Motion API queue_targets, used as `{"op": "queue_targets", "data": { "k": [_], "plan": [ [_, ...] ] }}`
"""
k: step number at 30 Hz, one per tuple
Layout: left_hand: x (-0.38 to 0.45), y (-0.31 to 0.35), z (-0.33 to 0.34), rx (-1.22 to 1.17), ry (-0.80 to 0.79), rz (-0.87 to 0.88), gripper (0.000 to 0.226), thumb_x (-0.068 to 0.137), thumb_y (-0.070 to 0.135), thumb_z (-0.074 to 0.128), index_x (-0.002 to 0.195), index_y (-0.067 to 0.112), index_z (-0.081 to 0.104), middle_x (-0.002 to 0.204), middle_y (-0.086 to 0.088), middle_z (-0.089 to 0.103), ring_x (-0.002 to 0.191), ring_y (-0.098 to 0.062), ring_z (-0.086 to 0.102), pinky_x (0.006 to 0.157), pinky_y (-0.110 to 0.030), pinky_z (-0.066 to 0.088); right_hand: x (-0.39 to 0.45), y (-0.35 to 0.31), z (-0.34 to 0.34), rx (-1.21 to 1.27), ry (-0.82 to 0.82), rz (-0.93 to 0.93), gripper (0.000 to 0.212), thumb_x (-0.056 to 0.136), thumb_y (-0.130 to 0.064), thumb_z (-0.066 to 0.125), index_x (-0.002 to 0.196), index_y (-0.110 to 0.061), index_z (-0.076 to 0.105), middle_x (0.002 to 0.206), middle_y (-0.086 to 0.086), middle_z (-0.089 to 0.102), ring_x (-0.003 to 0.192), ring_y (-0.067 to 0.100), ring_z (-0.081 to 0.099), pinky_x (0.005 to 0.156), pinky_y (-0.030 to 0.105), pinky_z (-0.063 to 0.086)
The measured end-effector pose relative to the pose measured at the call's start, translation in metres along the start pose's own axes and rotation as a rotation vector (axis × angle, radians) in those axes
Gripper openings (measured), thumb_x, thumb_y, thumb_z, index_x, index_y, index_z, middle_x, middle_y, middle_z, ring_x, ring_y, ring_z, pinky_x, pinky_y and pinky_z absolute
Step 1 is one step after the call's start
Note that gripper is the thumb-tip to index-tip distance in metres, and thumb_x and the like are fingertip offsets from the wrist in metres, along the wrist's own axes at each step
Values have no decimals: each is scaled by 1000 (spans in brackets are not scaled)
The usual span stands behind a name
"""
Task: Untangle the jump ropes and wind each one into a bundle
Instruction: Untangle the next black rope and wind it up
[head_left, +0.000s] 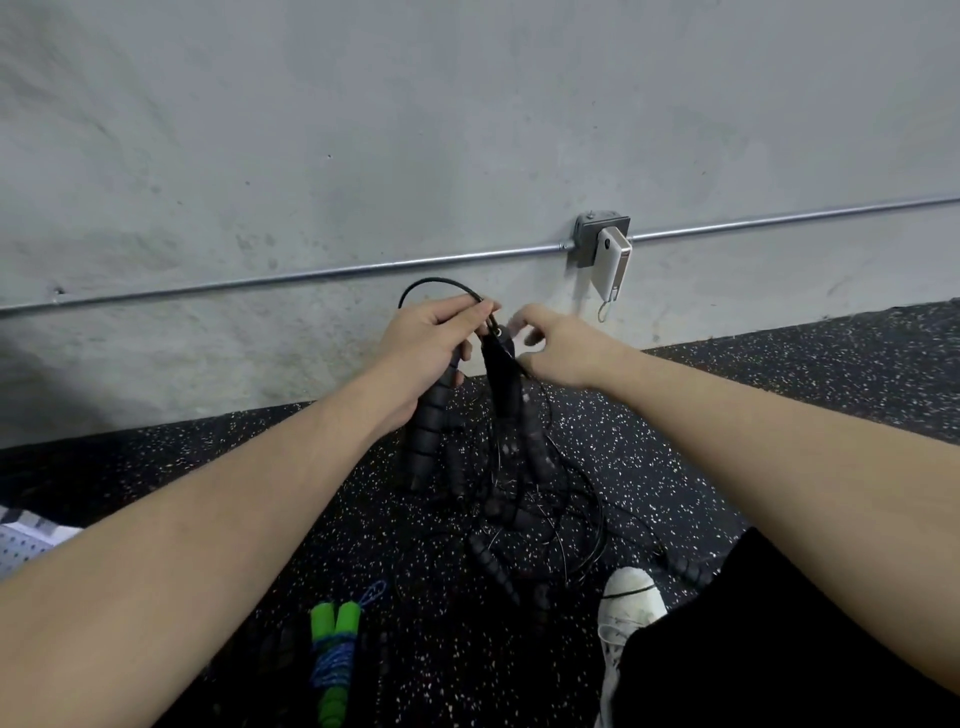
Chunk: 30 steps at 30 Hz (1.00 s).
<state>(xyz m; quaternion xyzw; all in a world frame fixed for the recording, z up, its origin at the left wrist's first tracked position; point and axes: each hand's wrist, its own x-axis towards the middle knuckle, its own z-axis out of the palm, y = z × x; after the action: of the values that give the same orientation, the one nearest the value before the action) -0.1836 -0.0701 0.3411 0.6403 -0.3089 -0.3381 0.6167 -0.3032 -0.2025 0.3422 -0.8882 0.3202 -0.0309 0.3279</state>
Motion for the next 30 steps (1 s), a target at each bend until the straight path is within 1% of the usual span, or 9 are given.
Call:
{"op": "queue_targets", "data": {
  "k": [4, 7, 10, 12, 15, 18, 22, 26, 30],
  "plan": [
    [0, -1, 0, -19, 19, -19, 12, 97, 22, 69, 89, 22, 78, 79, 8, 65, 60, -8, 52, 46, -24, 44, -2, -13, 4, 200, 58, -192, 26, 89, -8, 65, 109, -21, 55, 99, -3, 60, 84, 16, 57, 64, 22, 45],
    [0, 0, -2, -101, 22, -52, 9, 96, 24, 69, 97, 21, 78, 78, 10, 65, 61, -9, 52, 46, -24, 44, -3, -11, 1, 348, -53, -165, 32, 88, -12, 72, 115, -19, 59, 108, -4, 69, 74, 8, 62, 60, 17, 47],
    [-1, -2, -2, -117, -3, -64, 11, 97, 26, 68, 99, 22, 78, 80, 10, 65, 61, -9, 52, 47, -24, 44, 1, -4, 0, 429, -83, -145, 34, 84, -9, 77, 111, -22, 61, 111, 0, 74, 83, 9, 66, 70, 21, 48],
    [1, -4, 0, -93, 55, -67, 11, 96, 30, 70, 98, 25, 79, 82, 7, 64, 60, -10, 51, 49, -25, 43, 3, -5, -1, 387, -24, -173, 31, 83, -8, 75, 103, -26, 59, 104, -4, 71, 83, 10, 64, 75, 24, 49],
    [5, -4, -1, -27, 146, -76, 13, 94, 37, 71, 90, 28, 80, 87, 7, 65, 65, -11, 52, 52, -27, 46, 2, -9, -9, 235, 176, -198, 25, 84, -17, 72, 103, -22, 58, 86, -7, 60, 71, 8, 55, 66, 24, 46],
    [6, -4, -3, 70, 155, -75, 15, 96, 29, 67, 85, 29, 78, 82, 0, 63, 63, -13, 53, 51, -28, 49, 5, 0, -20, 313, 270, -24, 21, 91, -25, 61, 110, -17, 54, 84, -1, 59, 65, 14, 58, 53, 26, 50],
    [8, 2, -5, 26, 150, -72, 26, 96, 6, 46, 99, 23, 65, 87, -8, 57, 65, -19, 55, 53, -29, 49, 3, 16, -26, 655, 131, 234, 9, 98, -22, 55, 105, -15, 54, 87, 10, 60, 55, 17, 55, 44, 26, 48],
    [12, 6, -9, -176, 130, 13, 34, 96, -10, 50, 108, 21, 57, 118, -8, 51, 92, -25, 65, 75, -34, 59, -2, 3, -21, 890, -18, 164, 14, 101, -21, 58, 110, -11, 55, 95, 16, 69, 66, 25, 71, 57, 35, 61],
    [5, -1, -10, -52, 118, 19, 45, 90, 5, 73, 114, 39, 57, 135, -4, 54, 121, -25, 63, 104, -43, 52, -6, -31, -4, 1045, -105, 84, 22, 103, -22, 56, 120, -9, 52, 104, 17, 71, 87, 31, 73, 72, 46, 63]
  ]
}}
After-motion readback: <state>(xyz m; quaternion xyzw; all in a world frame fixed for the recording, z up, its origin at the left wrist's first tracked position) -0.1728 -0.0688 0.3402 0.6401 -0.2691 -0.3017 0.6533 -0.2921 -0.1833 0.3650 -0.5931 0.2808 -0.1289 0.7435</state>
